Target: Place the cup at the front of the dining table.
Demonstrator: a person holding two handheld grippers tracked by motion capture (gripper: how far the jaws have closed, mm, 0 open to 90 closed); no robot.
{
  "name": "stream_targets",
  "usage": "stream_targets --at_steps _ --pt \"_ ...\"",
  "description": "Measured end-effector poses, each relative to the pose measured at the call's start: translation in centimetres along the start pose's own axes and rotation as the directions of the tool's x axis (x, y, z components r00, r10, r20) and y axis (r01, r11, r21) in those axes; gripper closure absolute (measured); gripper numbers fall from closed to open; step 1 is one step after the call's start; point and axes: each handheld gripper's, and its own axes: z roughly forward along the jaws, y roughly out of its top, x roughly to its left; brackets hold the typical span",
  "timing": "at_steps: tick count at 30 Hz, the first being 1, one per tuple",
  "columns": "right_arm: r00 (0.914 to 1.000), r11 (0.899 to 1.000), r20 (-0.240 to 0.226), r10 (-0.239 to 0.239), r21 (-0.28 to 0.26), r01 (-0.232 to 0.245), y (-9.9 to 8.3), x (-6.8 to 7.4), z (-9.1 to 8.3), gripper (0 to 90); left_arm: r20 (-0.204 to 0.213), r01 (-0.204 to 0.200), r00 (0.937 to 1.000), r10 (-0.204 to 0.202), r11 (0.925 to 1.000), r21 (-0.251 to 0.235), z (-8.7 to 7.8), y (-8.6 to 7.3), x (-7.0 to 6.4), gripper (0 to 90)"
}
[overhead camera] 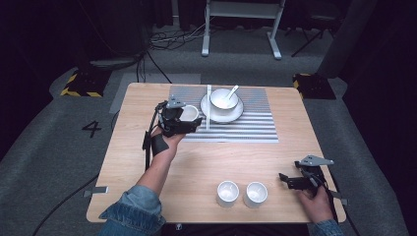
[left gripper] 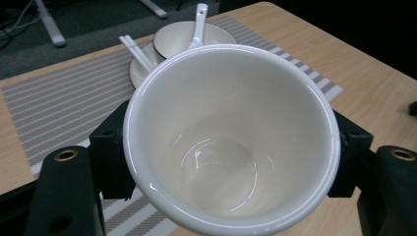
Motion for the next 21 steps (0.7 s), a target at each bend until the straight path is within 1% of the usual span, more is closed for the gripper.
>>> stream_targets --at_steps 1,2,3,4,5,6,7,8,11,12,13,14,15,16,17,18,19,21 --pt "1.0 1.0 0.0 0.0 0.0 0.0 0.0 0.0 0.0 12.0 -0.015 0.006 0.9999 -0.007 1.0 -0.006 0.3 0.1 0.2 26.5" --pt "1.0 1.0 0.0 0.001 0.0 -0.001 0.0 0.0 0.0 12.1 -0.014 0.009 0.9999 -0.009 0.9999 -0.008 0.6 0.2 0.6 26.5" --pt "1.0 1.0 0.001 0.001 0.0 -0.001 0.0 0.0 0.0 12.0 -0.01 0.02 0.9997 -0.02 0.9997 -0.014 0.9 0.3 1.0 26.5" --pt "1.0 1.0 0.001 0.001 0.0 -0.001 0.0 0.0 0.0 12.0 -0.01 0.02 0.9997 -0.02 0.9997 -0.014 0.9 0.3 1.0 26.5" --pt "1.0 1.0 0.002 0.002 -0.001 -0.002 0.0 0.0 0.0 12.1 -0.024 0.032 0.9992 -0.033 0.9993 -0.02 1.8 0.5 1.9 26.5" --pt "1.0 1.0 0.002 0.002 -0.001 -0.002 0.0 0.0 0.0 12.1 -0.024 0.032 0.9992 -0.033 0.9993 -0.02 1.8 0.5 1.9 26.5" --pt "1.0 1.0 0.002 0.003 -0.001 -0.003 0.0 0.0 0.0 12.1 -0.036 0.033 0.9988 -0.033 0.9993 -0.021 2.3 0.6 2.1 26.5" --pt "1.0 1.0 0.005 0.003 -0.001 -0.003 0.0 0.0 0.0 12.1 -0.051 0.032 0.9982 -0.032 0.9994 -0.011 3.1 0.8 2.5 26.5" --pt "1.0 1.0 0.008 0.004 -0.001 -0.004 0.0 0.0 0.0 12.1 -0.058 0.038 0.9976 -0.039 0.9993 -0.004 4.2 1.0 2.9 26.5" --pt "1.0 1.0 0.008 0.004 -0.001 -0.004 0.0 0.0 0.0 12.1 -0.058 0.038 0.9976 -0.039 0.9993 -0.004 4.2 1.0 2.9 26.5" --pt "0.9999 1.0 0.01 0.005 -0.001 -0.005 0.0 0.0 0.0 12.2 -0.062 0.056 0.9965 -0.057 0.9984 -0.011 4.9 1.0 3.0 26.5" --pt "0.9999 1.0 0.01 0.005 -0.001 -0.005 0.0 0.0 0.0 12.2 -0.062 0.056 0.9965 -0.057 0.9984 -0.011 4.9 1.0 3.0 26.5" --pt "0.9999 1.0 0.011 0.006 -0.001 -0.006 0.0 0.0 0.0 12.3 -0.072 0.062 0.9955 -0.062 0.9981 -0.006 5.7 1.0 2.9 26.5" --pt "0.9999 1.0 0.012 0.006 -0.001 -0.006 0.0 0.0 0.0 12.3 -0.072 0.062 0.9955 -0.062 0.9981 -0.006 5.7 1.0 2.9 26.4" --pt "0.9999 1.0 0.012 0.006 -0.001 -0.006 0.0 0.0 0.0 12.3 -0.085 0.071 0.9939 -0.071 0.9974 0.005 6.6 1.0 2.9 26.4" --pt "0.9999 1.0 0.012 0.006 -0.001 -0.006 0.0 0.0 0.0 12.3 -0.085 0.071 0.9939 -0.071 0.9974 0.005 6.6 1.0 2.9 26.4" --pt "0.9999 1.0 0.013 0.006 -0.001 -0.006 0.0 0.0 0.0 12.3 -0.09 0.077 0.993 -0.076 0.997 0.01 7.1 0.9 2.9 26.4" --pt "0.9999 1.0 0.013 0.006 -0.001 -0.006 0.0 0.0 0.0 12.3 -0.095 0.084 0.9921 -0.082 0.9963 0.019 7.7 0.8 3.0 26.4"
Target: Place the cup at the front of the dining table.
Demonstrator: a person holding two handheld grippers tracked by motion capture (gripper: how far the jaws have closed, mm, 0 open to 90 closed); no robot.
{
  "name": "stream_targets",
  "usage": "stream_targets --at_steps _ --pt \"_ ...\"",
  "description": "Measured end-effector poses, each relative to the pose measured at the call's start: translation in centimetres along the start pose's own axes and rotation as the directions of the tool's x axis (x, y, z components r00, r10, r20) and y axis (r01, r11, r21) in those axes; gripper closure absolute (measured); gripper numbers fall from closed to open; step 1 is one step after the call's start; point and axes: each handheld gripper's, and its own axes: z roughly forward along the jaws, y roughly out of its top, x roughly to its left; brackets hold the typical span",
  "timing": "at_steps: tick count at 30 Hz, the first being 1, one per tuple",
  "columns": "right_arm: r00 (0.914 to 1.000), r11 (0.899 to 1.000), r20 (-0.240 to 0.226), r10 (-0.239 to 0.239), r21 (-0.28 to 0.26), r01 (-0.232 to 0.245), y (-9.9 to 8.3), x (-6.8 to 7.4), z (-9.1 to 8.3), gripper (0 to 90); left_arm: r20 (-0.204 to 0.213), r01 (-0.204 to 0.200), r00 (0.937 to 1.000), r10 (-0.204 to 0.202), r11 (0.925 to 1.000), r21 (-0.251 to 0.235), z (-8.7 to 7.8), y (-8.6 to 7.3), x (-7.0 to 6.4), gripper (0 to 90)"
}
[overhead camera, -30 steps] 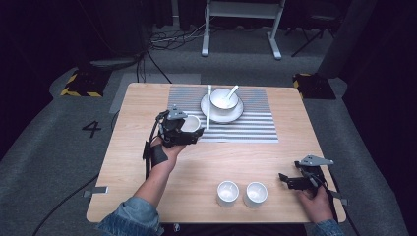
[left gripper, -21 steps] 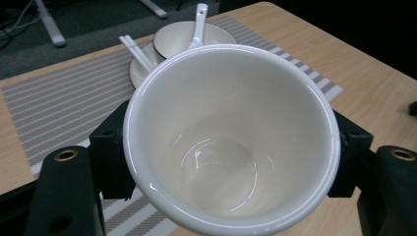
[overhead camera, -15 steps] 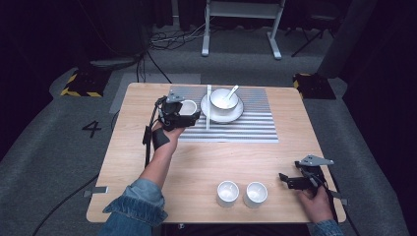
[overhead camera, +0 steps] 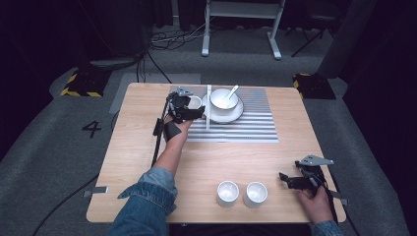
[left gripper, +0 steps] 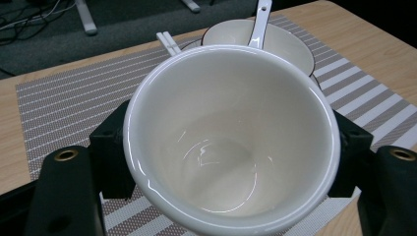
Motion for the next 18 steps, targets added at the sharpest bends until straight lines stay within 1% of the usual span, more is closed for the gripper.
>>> stream_targets --at_steps 2,3,4,5,9,10,12,17,18 --pt "1.0 1.0 0.0 0.0 0.0 0.0 0.0 0.0 0.0 12.3 -0.013 -0.002 0.9999 0.002 0.9997 0.025 0.9 -0.3 0.2 26.5" --pt "1.0 1.0 0.0 0.0 0.0 0.0 0.0 0.0 0.0 12.3 -0.013 -0.002 0.9999 0.002 0.9997 0.025 0.9 -0.3 0.2 26.5" --pt "1.0 1.0 0.0 0.0 0.0 0.0 0.0 0.0 0.0 12.3 -0.023 0.004 0.9997 -0.003 0.9991 0.043 1.4 -0.6 0.3 26.5" --pt "1.0 1.0 0.001 0.0 0.0 0.0 0.0 0.0 0.0 12.3 -0.023 0.006 0.9997 -0.005 0.9986 0.053 1.6 -0.7 0.4 26.5" --pt "1.0 1.0 0.001 0.0 0.0 0.0 0.0 0.0 0.0 12.3 -0.026 0.015 0.9996 -0.014 0.9979 0.063 2.1 -1.3 0.5 26.5" --pt "1.0 1.0 0.001 0.0 0.0 0.0 0.0 0.0 0.0 12.3 -0.029 0.018 0.9995 -0.015 0.9967 0.079 2.4 -1.6 0.6 26.5" --pt "1.0 1.0 0.001 0.0 0.0 0.0 0.0 0.0 0.0 12.2 -0.037 0.019 0.9992 -0.015 0.9953 0.095 2.8 -1.9 0.7 26.5" --pt "1.0 1.0 0.001 0.0 0.0 0.0 0.0 0.0 0.0 12.2 -0.045 0.011 0.999 -0.006 0.9939 0.109 3.5 -2.3 0.7 26.5" --pt "1.0 1.0 0.001 0.0 0.0 0.0 0.0 0.0 0.0 12.3 -0.045 0.01 0.999 -0.005 0.9928 0.119 3.8 -2.4 0.7 26.5"
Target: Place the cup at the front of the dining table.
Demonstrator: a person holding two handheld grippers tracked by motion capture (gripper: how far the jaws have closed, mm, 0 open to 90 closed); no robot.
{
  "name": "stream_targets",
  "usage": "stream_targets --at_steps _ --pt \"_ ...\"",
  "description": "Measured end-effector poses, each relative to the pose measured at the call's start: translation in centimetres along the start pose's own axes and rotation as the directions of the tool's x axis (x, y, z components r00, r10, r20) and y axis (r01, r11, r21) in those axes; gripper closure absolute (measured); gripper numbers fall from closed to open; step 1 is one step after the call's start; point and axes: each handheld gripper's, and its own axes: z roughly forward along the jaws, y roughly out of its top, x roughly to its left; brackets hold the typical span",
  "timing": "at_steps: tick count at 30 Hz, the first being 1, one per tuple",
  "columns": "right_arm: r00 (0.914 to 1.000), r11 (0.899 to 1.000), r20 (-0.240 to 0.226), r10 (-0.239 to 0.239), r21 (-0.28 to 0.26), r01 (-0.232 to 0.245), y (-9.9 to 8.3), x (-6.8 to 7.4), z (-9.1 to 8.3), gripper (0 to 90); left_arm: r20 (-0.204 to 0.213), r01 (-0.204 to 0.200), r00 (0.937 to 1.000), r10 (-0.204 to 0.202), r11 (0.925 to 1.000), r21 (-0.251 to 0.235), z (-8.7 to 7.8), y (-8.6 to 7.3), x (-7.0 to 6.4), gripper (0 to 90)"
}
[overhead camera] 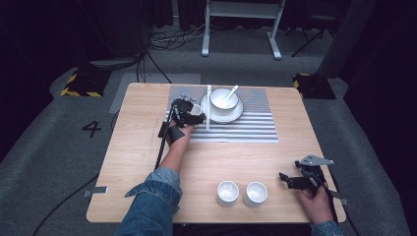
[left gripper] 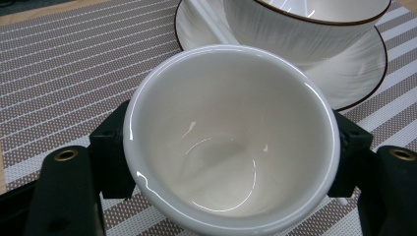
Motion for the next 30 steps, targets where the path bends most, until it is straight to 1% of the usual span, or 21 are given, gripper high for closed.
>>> stream_targets --at_steps 1,4,7,12,14,15,17,20,22,25,26,27,28,30 --pt "1.0 1.0 0.0 0.0 0.0 0.0 0.0 0.0 0.0 12.3 0.0 0.0 1.0 0.0 1.0 0.0 0.0 0.0 0.0 26.5" --pt "1.0 1.0 0.0 0.0 0.0 0.0 0.0 0.0 0.0 12.2 -0.01 0.0 1.0 0.0 0.9998 0.021 0.5 -0.2 0.1 26.5" --pt "1.0 1.0 0.001 0.0 0.0 0.0 0.0 0.0 0.0 12.2 -0.009 0.007 0.9999 -0.007 0.9997 0.023 0.6 -0.3 0.1 26.4" --pt "1.0 1.0 0.001 0.0 0.0 0.0 0.0 0.0 0.0 12.2 -0.007 -0.009 0.9999 0.009 0.9994 0.033 0.9 -0.4 -0.2 26.4" --pt "1.0 1.0 0.001 0.0 0.0 0.0 0.0 0.0 0.0 12.2 -0.009 -0.009 0.9999 0.01 0.9993 0.035 1.0 -0.4 -0.2 26.4" --pt "1.0 1.0 0.0 0.0 0.0 0.0 0.0 0.0 0.0 12.2 -0.009 -0.019 0.9998 0.019 0.9987 0.047 1.1 -0.5 -0.3 26.4" --pt "1.0 1.0 0.001 0.0 0.0 0.0 0.0 0.0 0.0 12.2 -0.015 -0.024 0.9996 0.025 0.9979 0.059 1.2 -0.6 -0.4 26.4" --pt "1.0 1.0 0.001 0.0 0.0 0.0 0.0 0.0 0.0 12.2 -0.018 -0.031 0.9993 0.032 0.9973 0.067 1.2 -0.8 -0.3 26.3" --pt "1.0 1.0 0.001 0.0 0.0 0.0 0.0 0.0 0.0 12.2 -0.019 -0.024 0.9995 0.026 0.9974 0.068 1.2 -0.8 -0.2 26.2" --pt "1.0 1.0 0.001 0.0 0.0 0.0 0.0 0.0 0.0 12.2 -0.025 -0.026 0.9993 0.027 0.9971 0.071 1.2 -0.9 -0.3 26.0" --pt "1.0 1.0 0.001 0.0 0.0 0.0 0.0 0.0 0.0 12.2 -0.033 -0.041 0.9985 0.043 0.9959 0.081 1.2 -0.9 -0.5 25.9" --pt "1.0 1.0 0.001 0.0 0.0 0.0 0.0 0.0 0.0 12.2 -0.033 -0.041 0.9985 0.043 0.9959 0.081 1.2 -0.9 -0.5 25.8" --pt "1.0 1.0 0.001 0.0 0.0 0.0 0.0 0.0 0.0 12.2 -0.044 -0.056 0.9973 0.059 0.9953 0.079 1.1 -0.8 -0.7 25.7" --pt "1.0 1.0 0.001 0.0 -0.001 0.0 0.0 0.0 0.0 12.2 -0.04 -0.058 0.9974 0.061 0.9959 0.069 1.0 -0.8 -0.7 25.7"
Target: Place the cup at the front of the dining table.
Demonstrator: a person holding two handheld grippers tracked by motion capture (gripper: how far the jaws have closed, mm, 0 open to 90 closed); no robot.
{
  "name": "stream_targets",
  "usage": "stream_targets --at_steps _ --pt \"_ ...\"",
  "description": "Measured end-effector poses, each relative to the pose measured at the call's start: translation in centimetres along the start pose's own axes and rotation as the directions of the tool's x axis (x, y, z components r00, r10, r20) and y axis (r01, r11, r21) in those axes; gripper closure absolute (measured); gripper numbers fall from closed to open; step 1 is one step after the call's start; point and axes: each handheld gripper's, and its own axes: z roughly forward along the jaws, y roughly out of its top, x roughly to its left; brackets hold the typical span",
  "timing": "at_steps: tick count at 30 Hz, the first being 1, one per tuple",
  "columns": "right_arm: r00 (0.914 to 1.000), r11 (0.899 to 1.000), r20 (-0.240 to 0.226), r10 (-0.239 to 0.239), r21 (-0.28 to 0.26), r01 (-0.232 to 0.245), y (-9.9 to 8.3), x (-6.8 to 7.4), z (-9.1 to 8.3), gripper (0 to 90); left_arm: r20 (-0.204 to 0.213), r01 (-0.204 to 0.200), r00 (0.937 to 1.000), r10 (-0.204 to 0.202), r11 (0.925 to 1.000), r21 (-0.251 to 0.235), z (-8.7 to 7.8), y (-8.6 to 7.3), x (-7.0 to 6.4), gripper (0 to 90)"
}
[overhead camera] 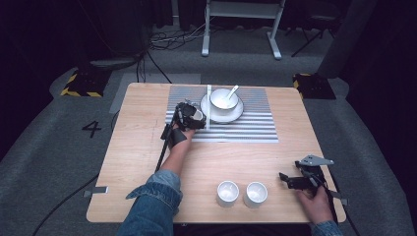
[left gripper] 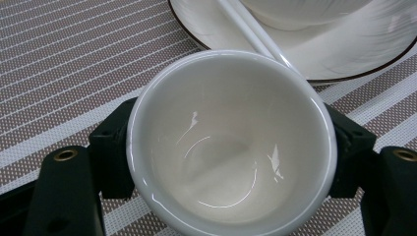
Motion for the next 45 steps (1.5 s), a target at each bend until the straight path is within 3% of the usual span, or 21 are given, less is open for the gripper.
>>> stream_targets --at_steps 6,13,20,27,31,45 --pt "1.0 1.0 0.0 0.0 0.0 0.0 0.0 0.0 0.0 12.2 0.023 0.024 0.9995 -0.023 0.9988 -0.044 -0.6 0.1 0.2 20.0" --pt "1.0 1.0 0.0 0.0 0.0 0.0 0.0 0.0 0.0 12.2 0.045 0.027 0.9987 -0.023 0.9962 -0.083 -1.7 0.4 0.3 16.5" --pt "1.0 1.0 0.0 0.001 0.0 -0.001 0.0 0.0 0.0 12.2 0.046 -0.004 0.9989 0.01 0.9927 -0.12 -4.0 0.8 -0.3 17.2" --pt "1.0 1.0 0.002 0.004 0.0 -0.004 0.0 0.0 0.0 12.2 0.052 -0.021 0.9983 0.027 0.9923 -0.122 -5.5 1.0 -1.0 17.8" --pt "1.0 1.0 0.002 0.004 0.001 -0.004 0.0 0.0 0.0 12.2 0.047 -0.056 0.997 0.062 0.9918 -0.115 -6.6 1.0 -1.6 18.4" --pt "1.0 1.0 0.001 0.006 0.001 -0.006 0.1 0.0 0.1 12.2 0.06 -0.052 0.9964 0.06 0.9915 -0.12 -10.5 -1.0 -2.3 18.6"
